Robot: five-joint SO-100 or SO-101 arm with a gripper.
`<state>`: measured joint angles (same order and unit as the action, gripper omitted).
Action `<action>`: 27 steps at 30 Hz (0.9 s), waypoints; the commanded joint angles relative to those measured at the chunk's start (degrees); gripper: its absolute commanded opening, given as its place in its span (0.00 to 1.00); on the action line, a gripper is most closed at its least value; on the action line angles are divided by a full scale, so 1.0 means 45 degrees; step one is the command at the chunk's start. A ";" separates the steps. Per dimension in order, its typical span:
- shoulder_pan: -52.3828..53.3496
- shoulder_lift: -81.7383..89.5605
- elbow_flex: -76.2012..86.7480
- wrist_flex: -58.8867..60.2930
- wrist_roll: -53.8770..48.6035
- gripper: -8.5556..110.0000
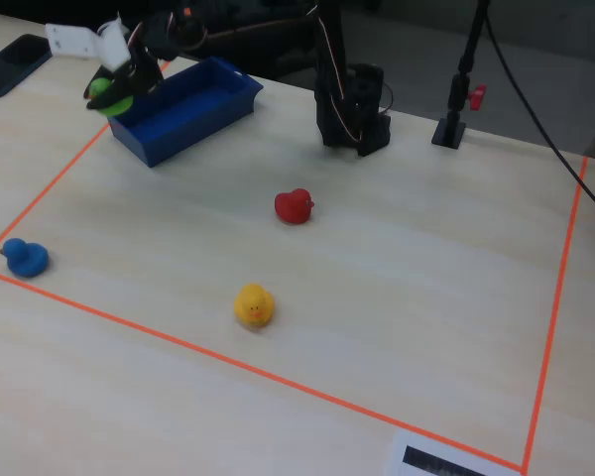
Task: Grasp green duck and put it into box.
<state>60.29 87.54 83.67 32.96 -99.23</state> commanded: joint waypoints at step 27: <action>0.2949 -0.0586 0.4082 -0.2363 -0.1465 0.07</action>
<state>74.44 84.99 102.74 25.31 -105.21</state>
